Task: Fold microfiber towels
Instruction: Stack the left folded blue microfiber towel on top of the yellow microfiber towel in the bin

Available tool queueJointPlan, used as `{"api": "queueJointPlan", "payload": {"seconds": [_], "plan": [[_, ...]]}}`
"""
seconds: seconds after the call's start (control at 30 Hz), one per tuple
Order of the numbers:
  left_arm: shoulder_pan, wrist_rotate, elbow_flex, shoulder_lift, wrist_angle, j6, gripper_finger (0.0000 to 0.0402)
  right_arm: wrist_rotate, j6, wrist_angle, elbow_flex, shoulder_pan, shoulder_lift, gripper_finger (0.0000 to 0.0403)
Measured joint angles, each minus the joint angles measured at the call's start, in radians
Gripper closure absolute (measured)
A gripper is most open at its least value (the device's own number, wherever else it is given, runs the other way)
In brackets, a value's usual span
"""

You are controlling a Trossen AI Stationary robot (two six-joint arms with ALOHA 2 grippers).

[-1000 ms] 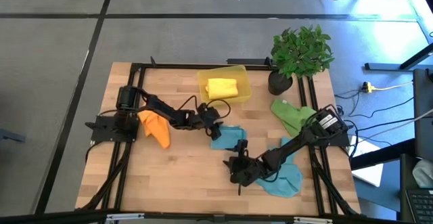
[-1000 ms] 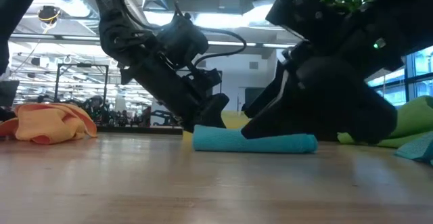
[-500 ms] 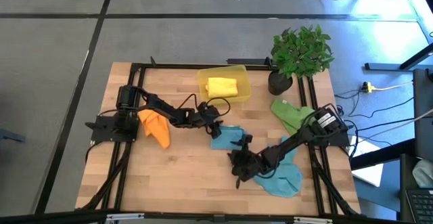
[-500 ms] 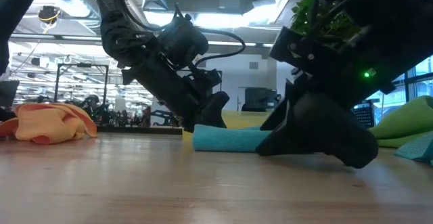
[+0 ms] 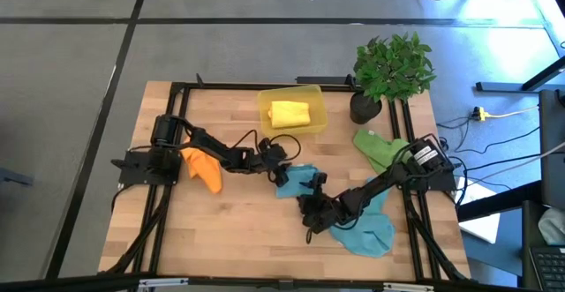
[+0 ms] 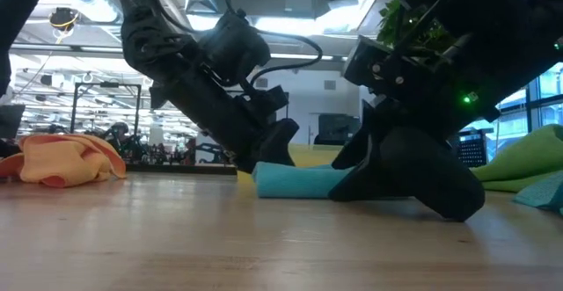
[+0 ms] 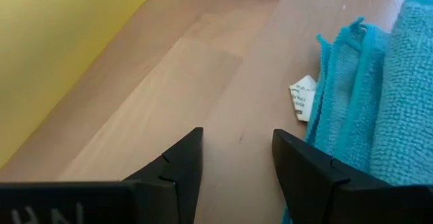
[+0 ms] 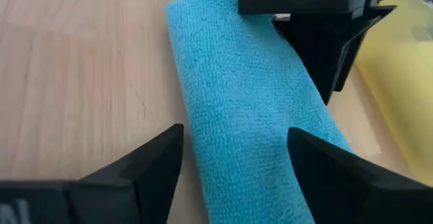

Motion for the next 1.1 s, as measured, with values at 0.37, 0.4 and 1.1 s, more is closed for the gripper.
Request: {"api": "queueJointPlan", "payload": {"seconds": [0.37,0.4,1.1], "plan": [[-0.033,-0.103,-0.002,0.002,0.000,-0.002,0.0239,-0.071,-0.034,0.000,0.000,-0.019,0.002,0.0261],[-0.033,-0.115,-0.002,0.002,0.000,-0.002,0.0239,-0.076,-0.032,0.000,-0.001,-0.020,0.002,0.0274],[-0.240,-0.436,-0.002,-0.289,-0.240,0.214,0.0239,-0.113,0.033,-0.025,-0.007,-0.027,-0.033,0.0388]]}}
